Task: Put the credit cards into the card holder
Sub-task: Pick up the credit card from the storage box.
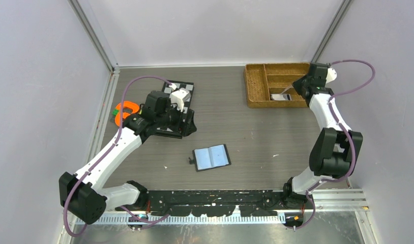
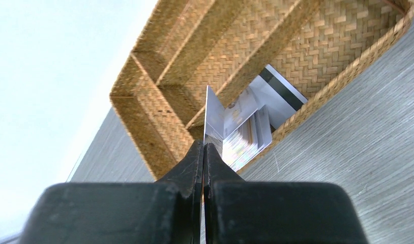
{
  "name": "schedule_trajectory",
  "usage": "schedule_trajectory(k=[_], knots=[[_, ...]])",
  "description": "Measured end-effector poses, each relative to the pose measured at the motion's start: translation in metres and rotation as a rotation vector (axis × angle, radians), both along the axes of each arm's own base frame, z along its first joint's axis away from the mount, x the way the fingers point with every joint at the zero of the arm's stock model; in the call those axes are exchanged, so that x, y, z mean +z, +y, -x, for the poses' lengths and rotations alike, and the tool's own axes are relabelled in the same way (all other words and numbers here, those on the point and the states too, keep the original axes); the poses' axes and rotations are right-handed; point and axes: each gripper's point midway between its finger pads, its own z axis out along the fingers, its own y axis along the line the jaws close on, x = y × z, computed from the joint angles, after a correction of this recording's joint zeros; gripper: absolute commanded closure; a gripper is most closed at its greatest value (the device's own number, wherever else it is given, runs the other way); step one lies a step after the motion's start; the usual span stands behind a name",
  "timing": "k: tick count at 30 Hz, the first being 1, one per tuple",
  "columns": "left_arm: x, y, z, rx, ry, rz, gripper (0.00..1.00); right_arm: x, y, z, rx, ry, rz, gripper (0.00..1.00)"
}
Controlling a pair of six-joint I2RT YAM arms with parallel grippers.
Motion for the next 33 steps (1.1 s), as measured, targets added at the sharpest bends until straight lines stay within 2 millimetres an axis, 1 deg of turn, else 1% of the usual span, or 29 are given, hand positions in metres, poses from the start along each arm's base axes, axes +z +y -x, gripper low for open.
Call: schedule_trajectory(k=[1,2,5,8,11,15,17,19,23,26,30,32,33], knots=[[0.000,0.000,0.000,0.002,-0.001,-0.001,0.19,0.011,0.001,0.003,0.009,-0.021,0.010,1.00],[0.000,0.001,0.000,0.003,-0.001,-0.002,0.19,0.018,0.001,0.004,0.012,-0.033,0.016,1.00],[0.000,0.002,0.000,0.009,-0.006,-0.004,0.19,0.044,0.008,0.014,0.048,-0.090,0.030,1.00],[0.001,0.003,0.001,0.010,-0.009,-0.002,0.19,0.061,0.017,0.023,0.092,-0.127,0.031,1.00],[0.002,0.003,0.002,0.010,-0.013,0.000,0.19,0.066,0.027,0.027,0.147,-0.141,0.022,0.99],[0.002,0.003,0.002,0.010,-0.014,0.001,0.19,0.058,0.048,0.030,0.237,-0.123,-0.005,0.99],[0.002,0.003,0.002,0.010,-0.013,0.001,0.19,0.058,0.061,0.031,0.284,-0.125,-0.018,1.00],[0.002,0.003,0.002,0.009,-0.012,0.002,0.19,0.059,0.078,0.032,0.338,-0.129,-0.033,0.99],[0.002,0.001,0.003,0.005,-0.004,0.012,0.19,0.060,0.117,0.036,0.458,-0.133,-0.058,1.00],[0.004,-0.002,0.006,0.000,0.011,0.032,0.19,0.060,0.156,0.044,0.568,-0.133,-0.079,0.99],[0.008,-0.010,0.009,-0.009,0.030,0.085,0.19,0.050,0.212,0.065,0.746,-0.117,-0.128,0.99],[0.009,-0.013,0.011,-0.011,0.043,0.116,0.19,0.043,0.236,0.079,0.830,-0.099,-0.157,1.00],[0.009,-0.015,0.013,-0.016,0.050,0.131,0.19,0.040,0.244,0.086,0.864,-0.090,-0.169,0.99]])
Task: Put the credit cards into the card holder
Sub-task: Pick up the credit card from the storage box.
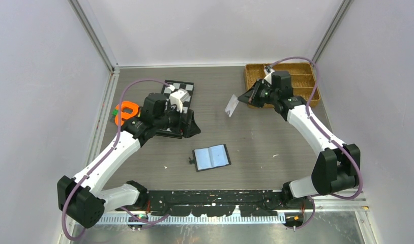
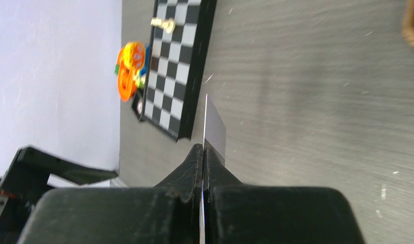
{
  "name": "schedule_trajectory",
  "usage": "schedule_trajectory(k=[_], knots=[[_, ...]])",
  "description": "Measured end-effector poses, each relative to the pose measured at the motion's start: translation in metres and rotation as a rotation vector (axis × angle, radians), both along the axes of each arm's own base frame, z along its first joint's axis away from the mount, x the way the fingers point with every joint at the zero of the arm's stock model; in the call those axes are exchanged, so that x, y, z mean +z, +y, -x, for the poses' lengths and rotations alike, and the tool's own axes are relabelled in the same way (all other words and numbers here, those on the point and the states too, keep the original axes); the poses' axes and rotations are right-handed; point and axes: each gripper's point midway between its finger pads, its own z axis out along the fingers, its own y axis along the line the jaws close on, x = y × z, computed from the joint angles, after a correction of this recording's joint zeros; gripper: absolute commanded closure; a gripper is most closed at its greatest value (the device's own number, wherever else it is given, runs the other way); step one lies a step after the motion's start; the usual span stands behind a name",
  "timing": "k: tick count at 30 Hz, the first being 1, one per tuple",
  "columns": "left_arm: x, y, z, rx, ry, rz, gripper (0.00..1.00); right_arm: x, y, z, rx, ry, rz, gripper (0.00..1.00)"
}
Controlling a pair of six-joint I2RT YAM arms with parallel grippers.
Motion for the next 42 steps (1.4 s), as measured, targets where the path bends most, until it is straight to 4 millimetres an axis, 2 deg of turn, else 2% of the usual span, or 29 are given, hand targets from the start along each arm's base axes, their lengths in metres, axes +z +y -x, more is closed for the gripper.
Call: schedule_trajectory(k=[3,6,12,18,25,34,38,42], knots=[[0.003,-0.006,0.006,-0.020,0.029,0.045,0.19,-0.005,0.020,0.019,0.101,0.024,-0.031,1.00],[0.007,-0.013,0.011,-0.042,0.052,0.090,0.18,0.000,0.028,0.035,0.168,0.022,-0.064,1.00],[0.022,-0.028,0.018,-0.089,0.080,0.198,0.18,0.035,0.045,0.066,0.290,-0.049,-0.141,1.00],[0.034,-0.039,0.019,-0.110,0.103,0.292,0.18,0.060,0.055,0.083,0.356,-0.100,-0.200,0.99],[0.030,-0.045,0.017,-0.103,0.159,0.340,0.18,0.067,0.065,0.096,0.413,-0.092,-0.259,1.00],[0.037,-0.050,0.012,-0.107,0.158,0.384,0.19,0.081,0.082,0.118,0.530,-0.095,-0.320,1.00],[0.043,-0.053,0.014,-0.129,0.160,0.410,0.25,0.085,0.088,0.127,0.573,-0.091,-0.338,0.99],[0.050,-0.056,0.018,-0.167,0.162,0.437,0.40,0.088,0.092,0.133,0.607,-0.097,-0.351,1.00]])
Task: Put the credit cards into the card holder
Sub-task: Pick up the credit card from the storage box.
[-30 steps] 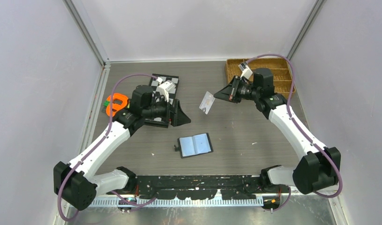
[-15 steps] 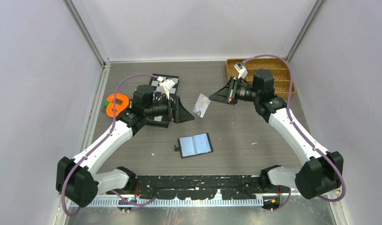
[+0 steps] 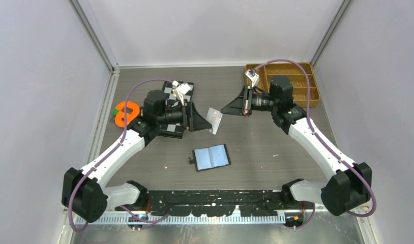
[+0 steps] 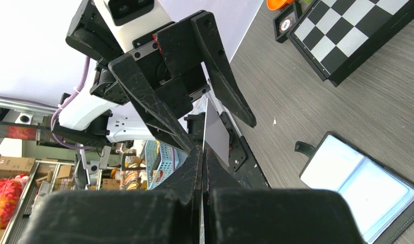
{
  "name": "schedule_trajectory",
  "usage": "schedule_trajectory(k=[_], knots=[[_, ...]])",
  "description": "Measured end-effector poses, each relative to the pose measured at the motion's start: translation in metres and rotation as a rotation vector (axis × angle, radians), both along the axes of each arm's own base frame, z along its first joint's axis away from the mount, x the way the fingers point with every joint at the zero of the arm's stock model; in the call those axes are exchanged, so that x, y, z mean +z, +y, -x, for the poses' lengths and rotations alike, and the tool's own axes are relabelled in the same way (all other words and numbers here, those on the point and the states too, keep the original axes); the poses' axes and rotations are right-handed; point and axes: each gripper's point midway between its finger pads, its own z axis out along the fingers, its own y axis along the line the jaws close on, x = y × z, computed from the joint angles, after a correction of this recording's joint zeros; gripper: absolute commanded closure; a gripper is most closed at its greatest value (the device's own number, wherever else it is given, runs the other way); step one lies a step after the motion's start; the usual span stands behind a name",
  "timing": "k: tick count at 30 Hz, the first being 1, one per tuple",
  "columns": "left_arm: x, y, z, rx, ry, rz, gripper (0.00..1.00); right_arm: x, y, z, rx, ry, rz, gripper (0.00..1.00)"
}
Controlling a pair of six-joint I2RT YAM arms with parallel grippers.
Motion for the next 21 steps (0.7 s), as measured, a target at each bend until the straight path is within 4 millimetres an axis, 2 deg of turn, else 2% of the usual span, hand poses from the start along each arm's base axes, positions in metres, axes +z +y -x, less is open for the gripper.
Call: schedule_trajectory(k=[4,8,11,17,20,21], knots=[[0.008,-0.004,0.005,-0.042,-0.003,0.037,0.59,0.001,0.002,0.001,0.013,-0.007,-0.007,0.99],[0.013,-0.006,0.011,-0.078,-0.002,0.065,0.85,-0.001,0.003,-0.001,0.015,-0.004,-0.006,0.99],[0.012,-0.006,0.016,-0.099,0.012,0.080,1.00,-0.003,0.003,-0.002,0.012,-0.002,-0.001,1.00],[0.005,-0.007,0.021,-0.116,0.041,0.098,1.00,-0.012,0.002,-0.006,-0.012,0.003,0.029,0.98],[0.003,-0.007,0.021,-0.114,0.045,0.108,1.00,-0.016,0.002,-0.009,-0.021,0.004,0.039,0.86],[0.003,-0.007,0.021,-0.112,0.044,0.113,1.00,-0.018,0.002,-0.011,-0.025,0.004,0.044,0.77]])
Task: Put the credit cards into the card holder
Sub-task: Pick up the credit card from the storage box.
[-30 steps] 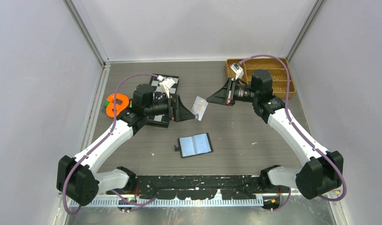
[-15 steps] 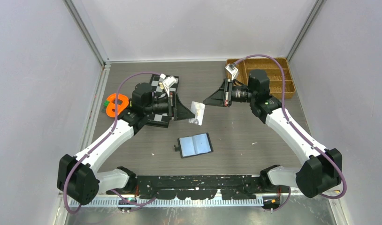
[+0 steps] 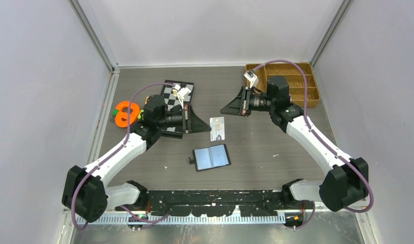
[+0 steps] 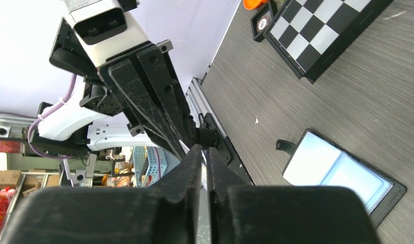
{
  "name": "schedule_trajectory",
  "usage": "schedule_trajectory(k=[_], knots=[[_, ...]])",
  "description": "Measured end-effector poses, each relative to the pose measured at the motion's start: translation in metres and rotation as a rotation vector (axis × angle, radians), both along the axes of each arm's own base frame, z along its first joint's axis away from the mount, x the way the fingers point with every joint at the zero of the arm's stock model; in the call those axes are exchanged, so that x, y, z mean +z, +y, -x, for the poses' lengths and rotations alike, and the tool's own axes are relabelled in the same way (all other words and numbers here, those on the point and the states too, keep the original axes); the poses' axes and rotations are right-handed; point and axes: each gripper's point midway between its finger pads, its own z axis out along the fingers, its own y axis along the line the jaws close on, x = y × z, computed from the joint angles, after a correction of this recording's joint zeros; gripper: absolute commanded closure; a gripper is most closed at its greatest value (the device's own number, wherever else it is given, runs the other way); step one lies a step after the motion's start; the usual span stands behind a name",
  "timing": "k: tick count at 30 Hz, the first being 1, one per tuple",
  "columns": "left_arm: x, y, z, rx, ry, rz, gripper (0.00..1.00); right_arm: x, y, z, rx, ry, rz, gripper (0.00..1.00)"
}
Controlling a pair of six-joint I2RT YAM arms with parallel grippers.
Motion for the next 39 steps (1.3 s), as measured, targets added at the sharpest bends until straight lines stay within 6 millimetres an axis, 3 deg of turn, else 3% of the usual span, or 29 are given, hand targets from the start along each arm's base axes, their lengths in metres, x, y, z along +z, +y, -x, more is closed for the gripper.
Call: schedule_trajectory(k=[2,4,9,17,24,39], knots=[[-0.001,0.000,0.000,0.003,0.002,0.007,1.00,-0.004,0.000,-0.003,-0.010,0.005,0.010,0.59],[-0.002,0.000,-0.001,0.012,0.008,0.012,1.00,-0.008,-0.001,-0.006,-0.027,0.008,0.022,0.47],[-0.007,0.001,-0.003,0.036,0.018,0.008,1.00,-0.023,-0.004,-0.012,-0.069,0.010,0.055,0.38],[-0.003,0.007,-0.013,0.109,0.000,0.012,1.00,-0.041,-0.005,-0.003,-0.049,0.052,0.052,0.37],[0.005,0.010,-0.017,0.149,-0.013,0.028,1.00,-0.033,0.003,0.016,0.032,0.045,-0.027,0.37],[0.005,0.010,-0.020,0.173,-0.001,0.041,1.00,-0.021,0.013,0.030,0.108,0.024,-0.073,0.61]])
